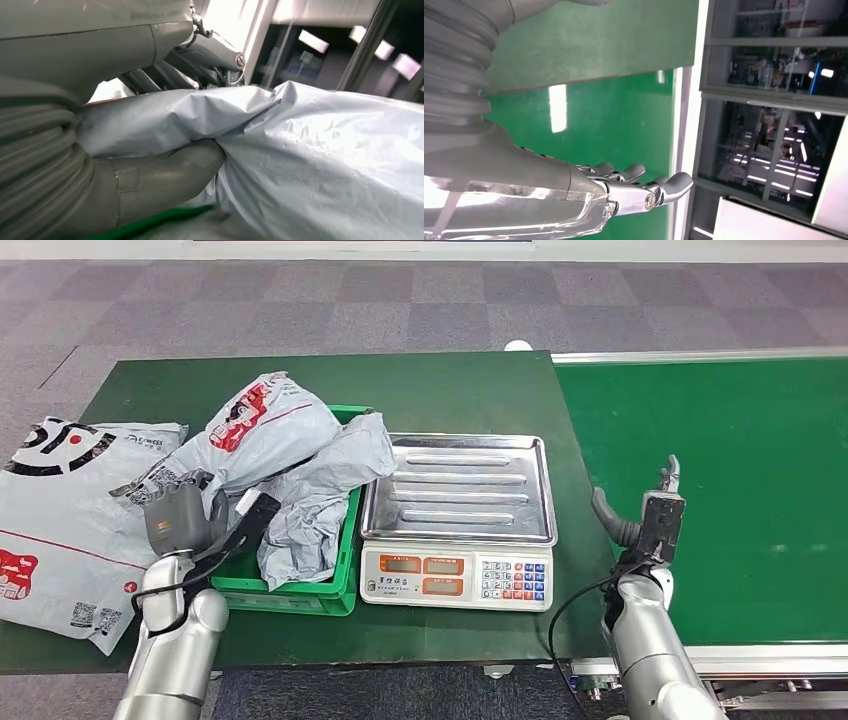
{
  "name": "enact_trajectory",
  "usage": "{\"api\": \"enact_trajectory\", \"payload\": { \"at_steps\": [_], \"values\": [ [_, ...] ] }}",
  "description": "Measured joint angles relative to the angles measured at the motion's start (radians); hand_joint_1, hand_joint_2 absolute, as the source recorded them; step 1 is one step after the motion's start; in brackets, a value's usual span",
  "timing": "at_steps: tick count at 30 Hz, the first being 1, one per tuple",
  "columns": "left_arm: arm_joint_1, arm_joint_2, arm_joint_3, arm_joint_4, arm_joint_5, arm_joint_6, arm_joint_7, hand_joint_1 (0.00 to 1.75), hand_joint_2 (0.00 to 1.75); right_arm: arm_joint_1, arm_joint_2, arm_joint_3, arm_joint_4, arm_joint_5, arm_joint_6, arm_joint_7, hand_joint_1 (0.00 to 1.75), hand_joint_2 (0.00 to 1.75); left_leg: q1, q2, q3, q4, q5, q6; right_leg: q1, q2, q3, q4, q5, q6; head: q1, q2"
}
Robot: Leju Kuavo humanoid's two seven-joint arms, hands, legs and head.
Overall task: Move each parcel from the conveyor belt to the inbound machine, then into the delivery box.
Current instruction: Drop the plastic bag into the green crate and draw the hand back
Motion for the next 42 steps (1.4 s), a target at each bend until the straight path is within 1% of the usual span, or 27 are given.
{"api": "enact_trajectory", "payload": {
  "at_steps": [2,4,9,11,15,19,23,24,27,28,36,39,42],
  "values": [
    [0.038,-0.007,-0.030,-0.094,0.048,0.045,-0.033,1.75,1.75,0.015,0.000,-0.004,-0.016,-0.004,-0.001,0.000,0.00,1.75,0.000,0.000,-0.002,0.000,-0.001,0.000,0.000,0.000,-0.002,0.000,0.000,0.000,0.000,0.000],
    [0.062,-0.011,-0.054,-0.164,0.071,0.070,-0.051,1.75,1.75,0.027,0.000,-0.005,-0.030,-0.006,-0.002,0.000,0.00,1.75,0.000,0.000,-0.002,0.000,-0.002,0.000,0.000,0.000,-0.002,0.000,-0.001,0.001,0.000,0.000],
    [0.099,-0.015,-0.095,-0.259,0.061,0.059,-0.049,1.75,1.75,0.046,-0.002,-0.006,-0.053,-0.007,-0.002,0.000,0.00,1.75,0.001,0.001,-0.002,0.000,-0.003,-0.001,0.001,0.002,-0.003,0.000,-0.002,0.001,0.000,0.000],
    [0.107,-0.015,-0.112,-0.281,0.035,0.033,-0.029,1.75,1.75,0.050,-0.003,-0.006,-0.059,-0.006,-0.001,0.000,0.00,1.75,0.001,0.001,-0.002,0.000,-0.003,-0.001,0.001,0.002,-0.003,0.000,-0.002,0.001,0.000,0.000],
    [0.115,-0.015,-0.142,-0.294,-0.058,-0.062,0.047,1.75,1.75,0.052,-0.005,-0.007,-0.063,-0.001,-0.001,0.000,0.00,1.75,0.001,0.001,-0.002,0.000,-0.002,-0.001,0.001,0.002,-0.003,0.000,-0.002,0.001,0.000,0.000],
    [0.121,-0.014,-0.157,-0.294,-0.086,-0.094,0.075,1.75,1.75,0.053,-0.008,-0.007,-0.063,0.001,0.000,0.000,0.00,1.75,0.001,0.002,-0.002,0.000,-0.003,-0.001,0.001,0.002,-0.003,0.000,-0.002,0.001,0.000,0.000],
    [0.112,-0.014,-0.162,-0.270,-0.156,-0.171,0.154,1.75,1.75,0.053,-0.008,-0.011,-0.063,0.010,-0.001,0.000,0.00,1.75,0.001,0.002,-0.002,0.000,-0.003,-0.001,0.001,0.002,-0.003,0.000,-0.002,0.001,0.000,0.000],
    [0.107,-0.013,-0.163,-0.255,-0.170,-0.195,0.171,1.46,1.75,0.053,-0.008,-0.015,-0.063,0.013,-0.001,0.000,0.00,1.75,0.001,0.002,-0.002,0.000,-0.003,-0.001,0.001,0.002,-0.003,0.000,-0.002,0.001,0.000,0.000],
    [0.090,-0.012,-0.163,-0.209,-0.186,-0.238,0.195,0.15,1.75,0.053,-0.008,-0.026,-0.063,0.019,0.000,0.000,0.00,1.75,0.001,0.002,-0.002,0.000,-0.003,-0.001,0.001,0.002,-0.003,0.000,-0.002,0.001,0.000,0.000],
    [0.084,-0.012,-0.163,-0.197,-0.183,-0.243,0.197,0.00,1.75,0.053,-0.008,-0.029,-0.063,0.021,0.000,0.000,0.00,1.75,0.001,0.002,-0.002,0.000,-0.003,-0.001,0.001,0.002,-0.003,0.000,-0.002,0.001,0.000,0.000],
    [0.074,-0.019,-0.163,-0.179,-0.049,-0.246,0.185,0.00,1.75,0.060,-0.008,-0.055,-0.063,0.031,0.001,0.000,0.00,1.75,0.001,0.002,-0.002,0.000,-0.003,-0.001,0.001,0.002,-0.003,0.000,-0.002,0.001,0.000,0.000],
    [0.075,-0.022,-0.163,-0.183,0.004,-0.216,0.163,0.00,1.75,0.068,-0.008,-0.057,-0.065,0.031,0.000,0.000,0.00,1.75,0.001,0.002,-0.002,0.000,-0.003,-0.001,0.001,0.002,-0.003,0.000,-0.002,0.001,0.000,0.000],
    [0.078,-0.027,-0.163,-0.197,0.088,-0.141,0.115,0.00,0.44,0.079,-0.008,-0.058,-0.073,0.031,-0.002,0.000,0.00,1.75,0.001,0.002,-0.002,0.000,-0.003,-0.001,0.001,0.002,-0.003,0.000,-0.002,0.001,0.000,0.000]
  ]
}}
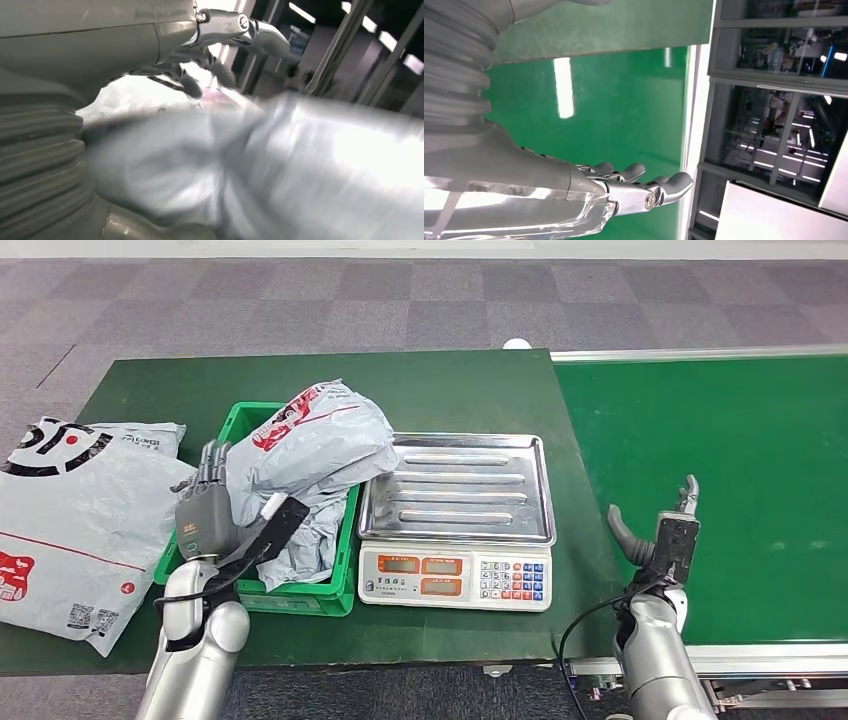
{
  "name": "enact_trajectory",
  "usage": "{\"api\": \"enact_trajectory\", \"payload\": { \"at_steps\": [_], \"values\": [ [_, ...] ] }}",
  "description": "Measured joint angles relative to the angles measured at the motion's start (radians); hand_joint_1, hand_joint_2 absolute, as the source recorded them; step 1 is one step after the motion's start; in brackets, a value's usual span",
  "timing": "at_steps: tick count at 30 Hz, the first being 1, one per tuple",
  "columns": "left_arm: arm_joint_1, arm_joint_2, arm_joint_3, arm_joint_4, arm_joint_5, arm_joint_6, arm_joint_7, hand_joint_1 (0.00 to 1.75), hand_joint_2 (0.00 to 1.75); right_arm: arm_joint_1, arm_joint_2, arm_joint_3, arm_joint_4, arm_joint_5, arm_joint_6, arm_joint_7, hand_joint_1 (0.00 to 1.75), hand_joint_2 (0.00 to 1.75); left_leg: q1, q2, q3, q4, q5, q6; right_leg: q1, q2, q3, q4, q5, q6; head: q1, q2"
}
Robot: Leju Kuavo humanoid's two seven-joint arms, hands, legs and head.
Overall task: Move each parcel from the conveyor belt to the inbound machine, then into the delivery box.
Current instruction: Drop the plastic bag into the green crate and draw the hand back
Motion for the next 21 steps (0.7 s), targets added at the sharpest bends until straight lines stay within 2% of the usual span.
{"api": "enact_trajectory", "payload": {
  "at_steps": [1,10,21],
  "values": [
    [0.001,-0.001,0.000,-0.007,0.031,0.025,-0.018,0.00,0.00,0.004,0.000,0.000,-0.004,0.000,0.000,0.000,0.00,1.75,0.000,0.000,0.000,0.000,0.000,0.000,0.000,0.000,0.000,0.000,0.000,0.000,0.000,0.000],
    [0.029,-0.010,0.000,-0.136,0.281,0.212,-0.231,0.00,0.00,0.034,0.001,-0.002,-0.039,-0.003,-0.001,0.000,0.00,1.75,0.000,0.000,0.000,0.000,0.000,0.000,0.000,0.000,0.000,0.000,0.000,0.000,0.000,0.000],
    [0.047,-0.015,0.000,-0.194,0.298,0.224,-0.250,0.00,0.00,0.045,0.002,-0.002,-0.052,-0.003,-0.001,0.000,0.00,1.75,0.000,0.000,0.000,0.000,0.000,0.000,0.000,0.000,0.000,0.000,0.000,0.000,0.000,0.000]
  ]
}}
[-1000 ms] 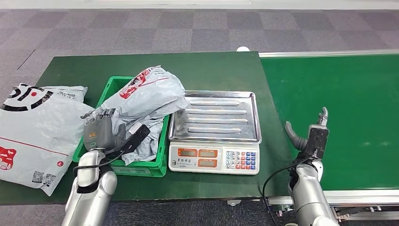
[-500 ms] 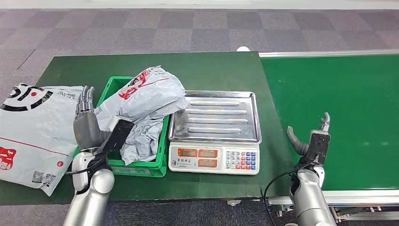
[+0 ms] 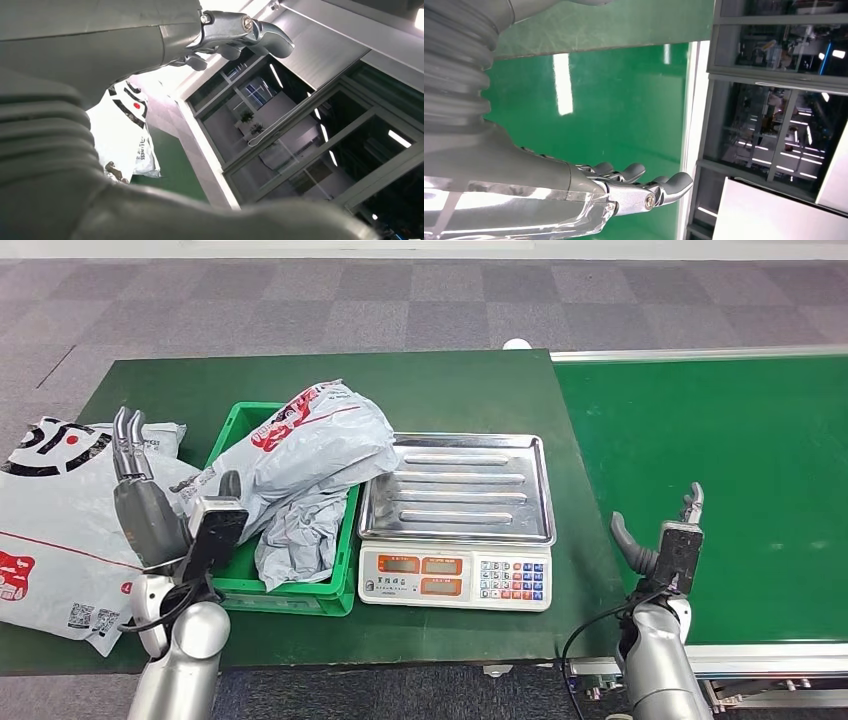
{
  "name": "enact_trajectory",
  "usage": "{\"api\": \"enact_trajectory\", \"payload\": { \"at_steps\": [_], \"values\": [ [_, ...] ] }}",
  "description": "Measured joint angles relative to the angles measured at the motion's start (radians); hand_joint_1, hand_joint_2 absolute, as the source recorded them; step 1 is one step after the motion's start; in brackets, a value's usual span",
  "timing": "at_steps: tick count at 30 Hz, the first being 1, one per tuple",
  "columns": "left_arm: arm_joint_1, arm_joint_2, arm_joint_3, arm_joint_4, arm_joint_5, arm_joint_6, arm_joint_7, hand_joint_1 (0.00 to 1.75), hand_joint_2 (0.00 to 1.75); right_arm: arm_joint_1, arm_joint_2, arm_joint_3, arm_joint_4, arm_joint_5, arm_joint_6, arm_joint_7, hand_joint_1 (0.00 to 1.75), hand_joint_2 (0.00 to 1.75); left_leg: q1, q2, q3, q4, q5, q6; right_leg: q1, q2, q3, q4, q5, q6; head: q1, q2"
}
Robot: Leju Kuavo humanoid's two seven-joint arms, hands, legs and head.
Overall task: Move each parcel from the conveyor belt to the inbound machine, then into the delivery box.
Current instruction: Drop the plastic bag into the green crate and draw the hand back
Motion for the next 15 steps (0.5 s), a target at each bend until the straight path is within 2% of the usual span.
{"api": "enact_trajectory", "payload": {
  "at_steps": [4,6,8,10,11,12,15],
  "values": [
    [0.002,-0.001,0.000,-0.006,0.003,0.005,-0.006,0.00,0.00,0.001,0.000,0.000,-0.004,0.000,0.000,0.000,0.00,1.75,0.000,0.000,0.000,0.000,0.000,0.000,0.000,0.000,0.000,0.000,0.000,0.000,0.000,0.000],
    [0.006,-0.001,0.000,-0.012,0.019,0.033,-0.051,0.00,0.87,0.001,0.001,0.000,-0.005,-0.002,0.001,0.000,0.00,1.75,0.000,0.000,0.000,0.000,0.000,0.000,0.000,0.000,0.000,0.000,0.000,0.000,0.000,0.000],
    [0.011,-0.001,-0.009,-0.029,0.079,0.054,-0.155,0.00,1.75,0.000,0.001,0.000,-0.006,-0.005,0.007,0.000,0.00,1.75,0.000,0.000,0.000,0.000,0.000,0.000,0.000,0.000,0.000,0.000,0.000,0.000,0.000,0.000],
    [0.015,0.002,-0.037,-0.052,0.186,0.007,-0.270,0.00,1.75,-0.006,0.001,0.000,-0.006,-0.009,0.019,0.000,0.00,1.75,0.000,0.000,0.000,0.000,0.000,0.000,0.000,0.000,0.000,0.000,0.000,0.000,0.000,0.000],
    [0.016,0.005,-0.058,-0.063,0.254,-0.054,-0.320,0.00,1.75,-0.011,0.001,0.000,-0.005,-0.009,0.029,0.000,0.00,1.75,0.000,0.000,0.000,0.000,0.000,0.000,0.000,0.000,0.000,0.000,0.000,0.000,0.000,0.000],
    [0.016,0.008,-0.078,-0.070,0.322,-0.129,-0.359,0.00,1.75,-0.018,0.001,0.000,-0.003,-0.009,0.040,0.000,0.00,1.75,0.000,0.000,0.000,0.000,0.000,0.000,0.000,0.000,0.000,0.000,0.000,0.000,0.000,0.000],
    [0.007,0.015,-0.148,-0.067,0.566,-0.446,-0.444,0.00,1.75,-0.055,0.002,0.008,0.018,0.000,0.079,0.000,0.00,1.75,0.000,0.000,0.000,0.000,0.000,0.000,0.000,0.000,0.000,0.000,0.000,0.000,0.000,0.000]
  ]
}}
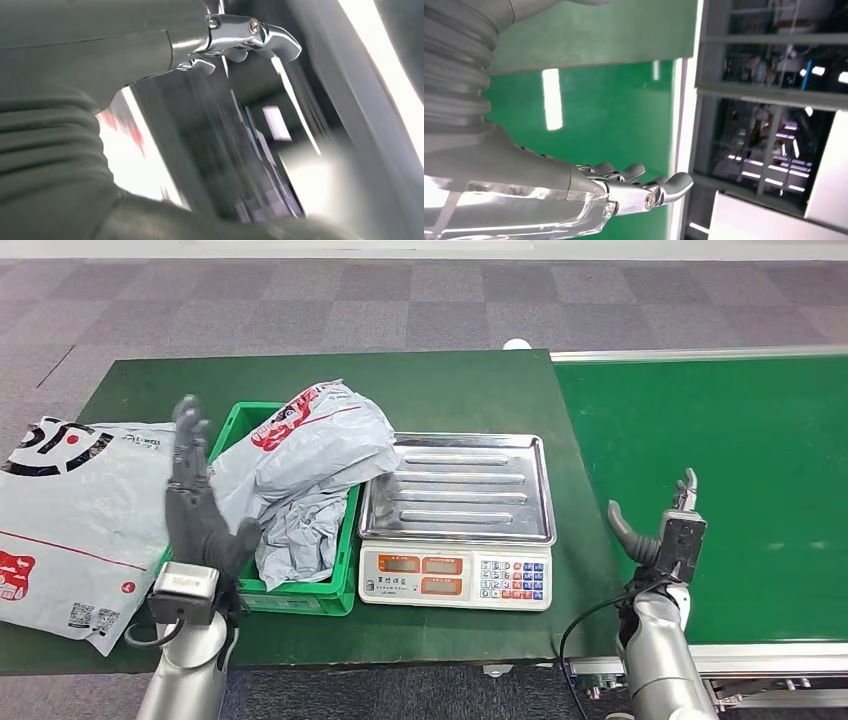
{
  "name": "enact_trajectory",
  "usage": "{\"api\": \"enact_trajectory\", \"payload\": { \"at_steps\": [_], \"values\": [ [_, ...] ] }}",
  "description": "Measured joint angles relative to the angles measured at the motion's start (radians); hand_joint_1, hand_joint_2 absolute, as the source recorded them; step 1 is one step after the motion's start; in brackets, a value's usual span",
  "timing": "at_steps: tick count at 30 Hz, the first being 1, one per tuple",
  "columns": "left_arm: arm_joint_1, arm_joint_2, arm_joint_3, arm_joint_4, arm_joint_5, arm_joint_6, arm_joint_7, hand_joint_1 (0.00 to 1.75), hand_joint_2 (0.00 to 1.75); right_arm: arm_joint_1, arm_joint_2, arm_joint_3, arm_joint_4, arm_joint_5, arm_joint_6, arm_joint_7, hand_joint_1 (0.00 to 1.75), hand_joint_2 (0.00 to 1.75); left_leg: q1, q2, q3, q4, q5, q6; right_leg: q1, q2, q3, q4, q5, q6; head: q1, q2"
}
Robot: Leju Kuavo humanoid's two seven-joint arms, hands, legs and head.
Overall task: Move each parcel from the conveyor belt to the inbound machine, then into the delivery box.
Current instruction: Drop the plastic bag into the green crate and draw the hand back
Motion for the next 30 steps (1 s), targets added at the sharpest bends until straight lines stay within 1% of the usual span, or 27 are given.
{"api": "enact_trajectory", "payload": {
  "at_steps": [1,3,4,6,11,16,18,21,24,27,30],
  "values": [
    [-0.008,0.000,-0.024,0.016,0.076,-0.102,-0.014,0.00,1.75,-0.015,0.002,0.008,0.010,0.002,0.012,0.000,0.00,1.75,0.000,0.000,0.000,0.000,0.000,0.000,0.000,0.000,0.000,0.000,0.000,0.000,0.000,0.000],
    [-0.029,-0.004,-0.056,0.078,0.177,-0.237,-0.020,0.00,1.75,-0.037,0.005,0.032,0.021,0.003,0.035,0.000,0.00,1.75,0.000,0.000,0.001,0.000,0.000,0.000,0.000,0.000,0.000,0.000,0.000,0.000,0.000,0.000],
    [-0.038,-0.006,-0.066,0.119,0.212,-0.288,-0.020,0.00,1.75,-0.043,0.007,0.049,0.023,0.004,0.048,0.000,0.00,1.75,0.000,0.000,0.001,0.000,0.000,0.000,0.000,0.000,0.001,0.000,0.001,0.000,0.000,0.000],
    [-0.052,-0.011,-0.076,0.193,0.243,-0.342,-0.020,0.00,1.75,-0.050,0.009,0.086,0.023,0.005,0.065,0.000,0.00,1.75,0.000,0.000,0.001,0.000,0.001,-0.001,0.000,0.001,0.000,0.000,0.001,0.000,0.000,0.000],
    [-0.072,-0.017,-0.090,0.293,0.253,-0.360,-0.022,0.00,1.75,-0.053,0.011,0.137,0.023,0.005,0.070,0.000,0.00,1.75,0.001,0.000,0.001,0.000,0.001,-0.001,0.001,0.000,0.000,0.000,0.000,-0.001,0.000,0.000],
    [-0.079,-0.019,-0.093,0.333,0.255,-0.363,-0.022,0.00,1.75,-0.055,0.011,0.156,0.023,0.005,0.072,0.000,0.00,1.75,0.001,0.000,0.001,0.000,0.000,-0.001,0.001,0.001,0.000,0.000,0.000,0.000,0.000,0.000],
    [-0.083,-0.020,-0.093,0.347,0.267,-0.384,-0.023,0.00,1.75,-0.055,0.011,0.163,0.022,0.003,0.087,0.000,0.00,1.75,0.001,0.000,0.000,0.000,0.000,-0.001,0.001,0.000,0.000,0.000,0.000,0.000,0.000,0.000],
    [-0.092,-0.023,-0.092,0.380,0.293,-0.438,-0.023,0.00,1.75,-0.053,0.011,0.182,0.018,0.001,0.122,0.000,0.00,1.75,0.001,0.000,0.001,0.000,0.000,-0.001,0.001,0.001,0.000,0.000,0.000,0.000,0.000,0.000],
    [-0.098,-0.025,-0.092,0.405,0.298,-0.458,-0.023,0.00,1.75,-0.052,0.011,0.196,0.017,0.000,0.130,0.000,0.00,1.75,0.001,0.000,0.001,0.000,0.000,-0.001,0.001,0.001,0.000,0.000,0.000,0.000,0.000,0.000],
    [-0.107,-0.029,-0.086,0.435,0.268,-0.448,-0.023,0.00,1.75,-0.052,0.011,0.212,0.017,-0.007,0.136,0.000,0.00,1.75,0.001,0.000,0.001,0.000,0.000,-0.001,0.001,0.000,0.000,0.000,0.000,0.000,0.000,0.000],
    [-0.117,-0.035,-0.084,0.461,0.251,-0.393,-0.023,0.00,1.75,-0.055,0.011,0.229,0.018,-0.017,0.138,0.000,0.00,1.75,0.001,0.000,0.001,0.000,0.000,-0.001,0.001,0.000,0.000,0.000,0.000,0.000,0.000,0.000]
  ]
}}
